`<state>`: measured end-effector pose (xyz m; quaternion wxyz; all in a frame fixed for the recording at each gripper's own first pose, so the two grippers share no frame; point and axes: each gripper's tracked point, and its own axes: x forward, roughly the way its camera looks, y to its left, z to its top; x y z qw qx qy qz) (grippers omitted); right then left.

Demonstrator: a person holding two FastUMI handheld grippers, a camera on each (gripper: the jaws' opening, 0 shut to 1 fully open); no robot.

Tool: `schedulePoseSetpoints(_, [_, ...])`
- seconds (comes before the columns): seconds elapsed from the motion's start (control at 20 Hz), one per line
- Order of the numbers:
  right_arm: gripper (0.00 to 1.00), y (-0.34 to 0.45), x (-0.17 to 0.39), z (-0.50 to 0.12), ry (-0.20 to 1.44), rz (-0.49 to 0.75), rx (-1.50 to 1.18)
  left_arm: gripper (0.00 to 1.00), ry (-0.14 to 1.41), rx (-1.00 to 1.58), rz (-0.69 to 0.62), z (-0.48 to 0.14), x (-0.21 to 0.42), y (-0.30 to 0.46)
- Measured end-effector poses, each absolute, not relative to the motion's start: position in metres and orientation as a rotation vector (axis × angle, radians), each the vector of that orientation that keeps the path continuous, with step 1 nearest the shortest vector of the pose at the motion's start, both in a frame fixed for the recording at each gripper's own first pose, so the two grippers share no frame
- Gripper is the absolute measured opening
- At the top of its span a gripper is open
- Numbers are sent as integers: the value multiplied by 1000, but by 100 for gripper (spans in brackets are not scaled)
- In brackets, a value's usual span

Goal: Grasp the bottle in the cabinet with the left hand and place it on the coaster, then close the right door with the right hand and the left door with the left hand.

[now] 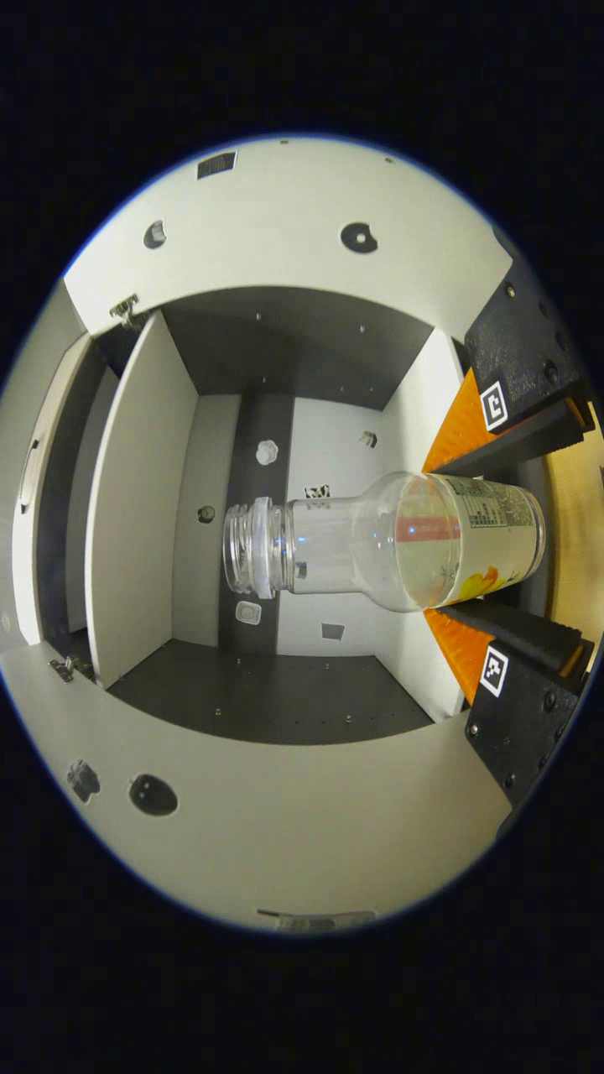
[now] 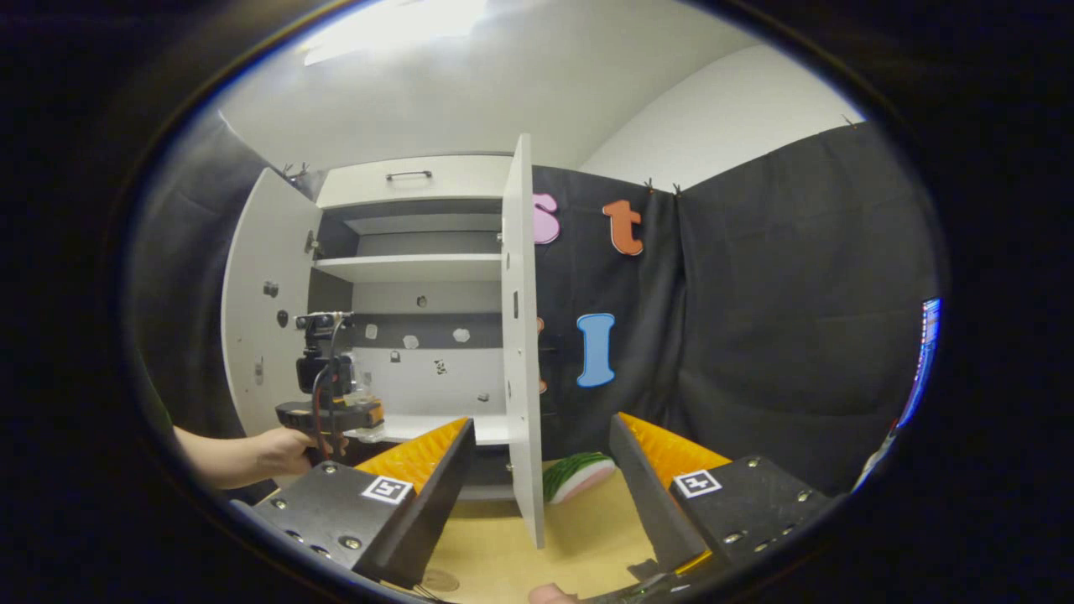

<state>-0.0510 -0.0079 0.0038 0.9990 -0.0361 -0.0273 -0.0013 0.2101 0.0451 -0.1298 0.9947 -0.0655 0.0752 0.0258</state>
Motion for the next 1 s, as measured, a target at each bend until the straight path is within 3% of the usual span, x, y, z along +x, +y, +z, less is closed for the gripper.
schedulePoseSetpoints(0.5, [97, -34, -94, 7, -97, 3, -32, 78, 203, -141, 15, -193, 90, 11])
schedulePoseSetpoints(0.75, [97, -34, -86, -6, -95, 21, -7, 78, 210, -125, -46, -260, 52, -15])
schedulePoseSetpoints(1.0, [98, -27, -61, -51, 18, 25, -32, 78, 239, -60, -155, -330, 28, -46])
